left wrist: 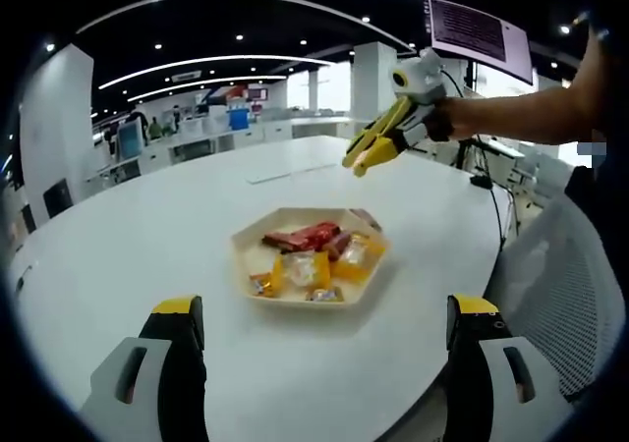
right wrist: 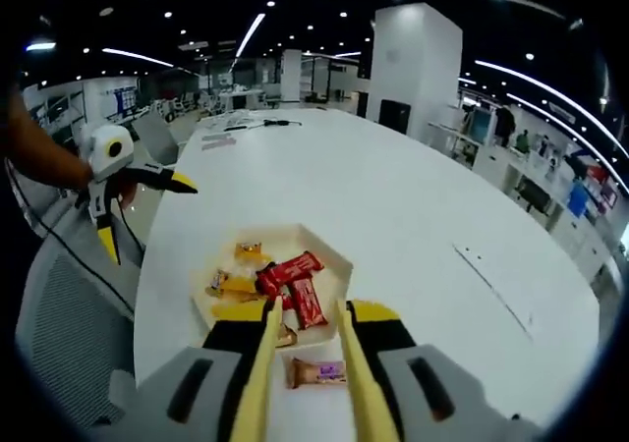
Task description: Place the target food into the container with the food tongs after gripping and lifting it, then release it inside without dropping or visibly crushing the food.
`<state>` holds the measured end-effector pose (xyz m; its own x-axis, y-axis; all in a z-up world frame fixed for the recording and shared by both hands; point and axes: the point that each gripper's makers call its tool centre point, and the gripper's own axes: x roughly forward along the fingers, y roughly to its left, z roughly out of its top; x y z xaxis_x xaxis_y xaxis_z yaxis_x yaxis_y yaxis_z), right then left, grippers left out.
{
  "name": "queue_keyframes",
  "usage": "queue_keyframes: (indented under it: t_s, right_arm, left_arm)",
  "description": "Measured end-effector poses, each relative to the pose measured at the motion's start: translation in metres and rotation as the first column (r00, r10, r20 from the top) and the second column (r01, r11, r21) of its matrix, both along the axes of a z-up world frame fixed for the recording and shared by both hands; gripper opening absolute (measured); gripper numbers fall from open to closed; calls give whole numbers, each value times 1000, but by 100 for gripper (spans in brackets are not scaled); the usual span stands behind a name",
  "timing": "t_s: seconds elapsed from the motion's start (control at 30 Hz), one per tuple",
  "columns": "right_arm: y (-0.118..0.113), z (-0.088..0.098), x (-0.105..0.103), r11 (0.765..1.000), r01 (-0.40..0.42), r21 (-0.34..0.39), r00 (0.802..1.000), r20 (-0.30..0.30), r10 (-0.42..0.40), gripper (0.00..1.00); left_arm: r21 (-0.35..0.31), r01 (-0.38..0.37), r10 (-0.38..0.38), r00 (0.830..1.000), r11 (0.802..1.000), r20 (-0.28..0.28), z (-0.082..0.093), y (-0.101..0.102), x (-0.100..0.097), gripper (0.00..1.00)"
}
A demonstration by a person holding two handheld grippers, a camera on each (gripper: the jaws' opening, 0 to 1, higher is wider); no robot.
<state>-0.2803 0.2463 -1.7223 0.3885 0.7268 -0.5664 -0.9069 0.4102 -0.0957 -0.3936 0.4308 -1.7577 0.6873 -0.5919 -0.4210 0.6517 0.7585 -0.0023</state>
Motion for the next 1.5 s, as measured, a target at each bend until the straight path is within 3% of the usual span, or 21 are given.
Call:
queue_keyframes:
  t_s: [0.33,0.5,0.83,1.0,1.13,1.5]
  right_arm:
    - [-55,3,-14,996,93,11,995,43,-94,30]
    - [-79,2,-20,984,171,50,983,58,-174,30]
    - [-107,-4,-30,961,258,101,963,50,-264,30]
    - [-107,-10,-30,959,263,103,962,44,-268,30]
    - [-100,-18,-27,962,252,107,967,0,-254,30]
    - [-66,-26,4,976,200,85,980,3,-201,30]
  left_arm:
    - [-7,-1,1,1000,1000,0,1,1,0,100]
    - [-10,-9,9,1000,1000,2,1,2,2,100]
    - [-6,-2,2,1000,1000,-3,0,1,0,100]
    - [-8,0,0,1000,1000,1,1,0,1,100]
    - [-8,-1,1,1000,1000,-3,0,1,0,100]
    - [8,4,-3,1000,1000,-14,-3,0,-1,100]
